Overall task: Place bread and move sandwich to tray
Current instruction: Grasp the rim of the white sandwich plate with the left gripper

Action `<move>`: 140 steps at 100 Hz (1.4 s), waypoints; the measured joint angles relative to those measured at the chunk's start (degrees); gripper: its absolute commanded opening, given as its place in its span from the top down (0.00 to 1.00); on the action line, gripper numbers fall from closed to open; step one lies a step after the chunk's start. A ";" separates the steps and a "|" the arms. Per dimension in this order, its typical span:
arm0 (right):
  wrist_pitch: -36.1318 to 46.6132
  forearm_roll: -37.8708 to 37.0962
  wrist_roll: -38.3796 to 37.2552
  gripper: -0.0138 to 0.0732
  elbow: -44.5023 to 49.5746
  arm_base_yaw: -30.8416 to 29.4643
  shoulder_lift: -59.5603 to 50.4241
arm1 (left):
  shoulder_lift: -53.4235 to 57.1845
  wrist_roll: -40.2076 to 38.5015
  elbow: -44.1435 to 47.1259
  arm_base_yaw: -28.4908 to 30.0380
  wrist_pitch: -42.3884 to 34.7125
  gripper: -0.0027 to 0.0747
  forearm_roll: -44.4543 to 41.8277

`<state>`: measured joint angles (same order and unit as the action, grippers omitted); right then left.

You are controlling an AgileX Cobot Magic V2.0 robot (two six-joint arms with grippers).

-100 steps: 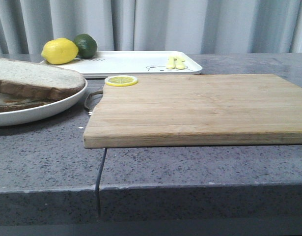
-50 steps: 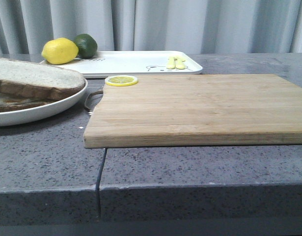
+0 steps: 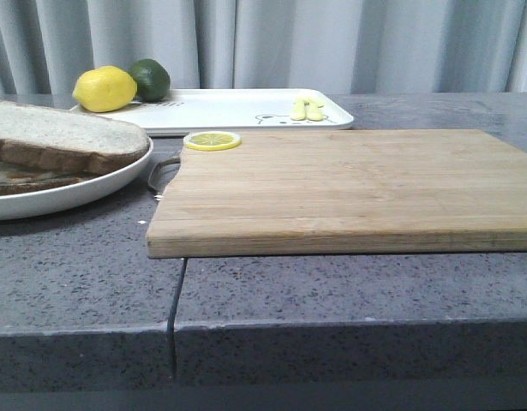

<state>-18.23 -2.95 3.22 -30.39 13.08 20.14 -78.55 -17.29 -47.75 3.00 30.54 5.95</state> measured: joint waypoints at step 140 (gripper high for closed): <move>0.00 0.00 0.00 0.37 0.00 0.00 0.00 | 1.29 0.04 0.00 -0.08 -2.40 0.99 14.69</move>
<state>-18.23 -2.95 3.22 -30.39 13.08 20.14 -77.26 -17.25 -47.75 2.93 28.15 20.64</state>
